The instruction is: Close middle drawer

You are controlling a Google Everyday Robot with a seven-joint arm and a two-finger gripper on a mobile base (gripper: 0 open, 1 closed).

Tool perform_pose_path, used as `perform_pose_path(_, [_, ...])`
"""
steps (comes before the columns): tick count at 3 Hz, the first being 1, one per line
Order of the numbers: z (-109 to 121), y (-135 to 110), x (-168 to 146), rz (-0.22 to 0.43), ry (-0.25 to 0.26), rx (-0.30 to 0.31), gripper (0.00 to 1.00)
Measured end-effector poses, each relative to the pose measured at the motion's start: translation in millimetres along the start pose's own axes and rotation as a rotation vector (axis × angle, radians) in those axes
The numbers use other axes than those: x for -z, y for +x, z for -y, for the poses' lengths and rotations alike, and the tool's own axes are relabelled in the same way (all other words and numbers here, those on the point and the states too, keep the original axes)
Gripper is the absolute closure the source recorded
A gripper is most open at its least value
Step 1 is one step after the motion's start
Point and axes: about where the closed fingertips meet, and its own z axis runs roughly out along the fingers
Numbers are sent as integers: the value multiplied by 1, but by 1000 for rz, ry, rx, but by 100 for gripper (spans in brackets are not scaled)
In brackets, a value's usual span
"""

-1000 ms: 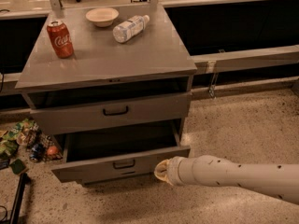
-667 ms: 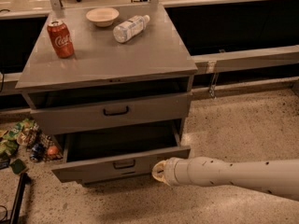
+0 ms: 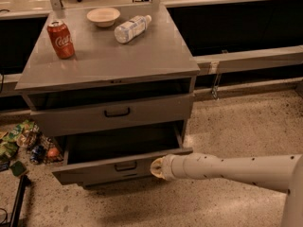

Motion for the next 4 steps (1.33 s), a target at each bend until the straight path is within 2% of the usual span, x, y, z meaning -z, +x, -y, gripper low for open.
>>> perform_pose_path(1, [28, 12, -37, 43, 33, 58, 100])
perform_pose_path(2, [35, 18, -47, 47, 46, 61, 100])
perform_pose_path(4, [81, 31, -97, 32, 133, 108, 100])
